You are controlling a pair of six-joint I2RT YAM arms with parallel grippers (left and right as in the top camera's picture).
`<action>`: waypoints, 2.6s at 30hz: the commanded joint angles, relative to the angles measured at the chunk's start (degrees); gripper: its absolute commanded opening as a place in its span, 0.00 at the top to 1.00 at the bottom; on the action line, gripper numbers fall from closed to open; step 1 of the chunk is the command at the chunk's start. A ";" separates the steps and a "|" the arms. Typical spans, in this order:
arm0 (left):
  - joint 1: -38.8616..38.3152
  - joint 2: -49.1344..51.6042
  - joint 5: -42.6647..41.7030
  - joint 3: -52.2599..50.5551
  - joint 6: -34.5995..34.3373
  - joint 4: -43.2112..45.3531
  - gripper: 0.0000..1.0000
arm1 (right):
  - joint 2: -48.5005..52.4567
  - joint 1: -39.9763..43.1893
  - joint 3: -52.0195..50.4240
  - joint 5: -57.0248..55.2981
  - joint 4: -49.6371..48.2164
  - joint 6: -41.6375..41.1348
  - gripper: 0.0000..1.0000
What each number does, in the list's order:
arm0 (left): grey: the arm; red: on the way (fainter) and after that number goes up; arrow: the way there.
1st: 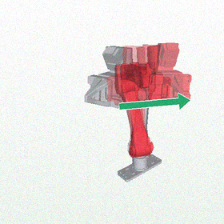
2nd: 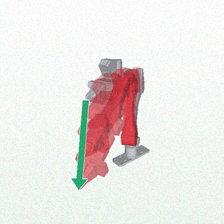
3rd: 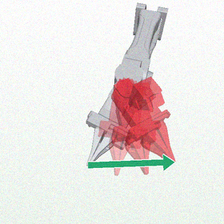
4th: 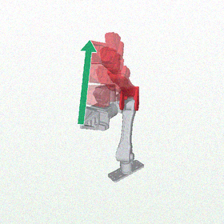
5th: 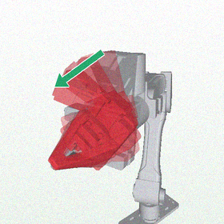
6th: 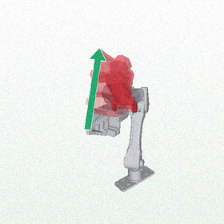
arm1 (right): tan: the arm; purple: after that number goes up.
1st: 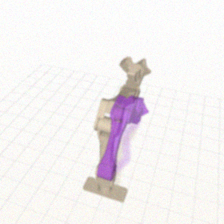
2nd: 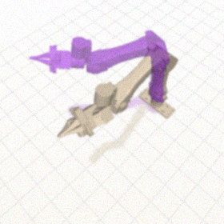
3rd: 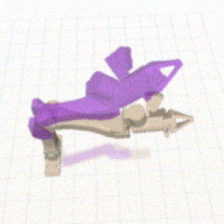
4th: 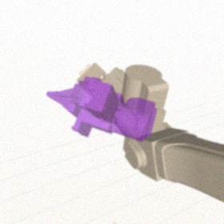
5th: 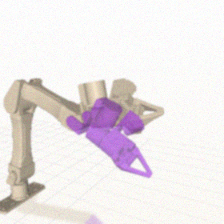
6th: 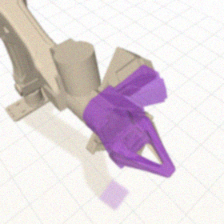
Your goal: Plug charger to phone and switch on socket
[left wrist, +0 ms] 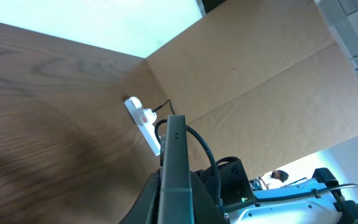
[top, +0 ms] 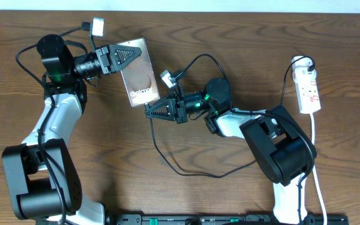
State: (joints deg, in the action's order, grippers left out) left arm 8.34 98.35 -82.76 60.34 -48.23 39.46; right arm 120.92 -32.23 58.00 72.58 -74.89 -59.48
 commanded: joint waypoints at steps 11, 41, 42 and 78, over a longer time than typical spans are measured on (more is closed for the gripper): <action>-1.09 -0.94 -7.28 -0.15 0.61 -0.15 0.93 | -0.46 1.90 1.16 -9.73 -2.27 -0.28 0.99; -1.09 -0.94 -7.28 -0.17 0.83 -0.15 0.93 | -0.46 1.92 1.20 -12.04 -5.07 -2.08 0.98; -1.09 -0.94 -7.28 -0.17 0.85 -0.15 0.93 | -0.46 1.92 1.20 -12.00 -5.07 -2.23 0.94; 10.23 -0.92 -7.19 -0.17 4.33 -4.87 0.93 | -0.46 4.15 1.20 -6.14 -5.03 -3.93 0.01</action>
State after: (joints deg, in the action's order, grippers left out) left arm 15.31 98.35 -88.62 60.31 -44.66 35.90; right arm 121.16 -29.21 58.39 64.95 -79.79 -62.63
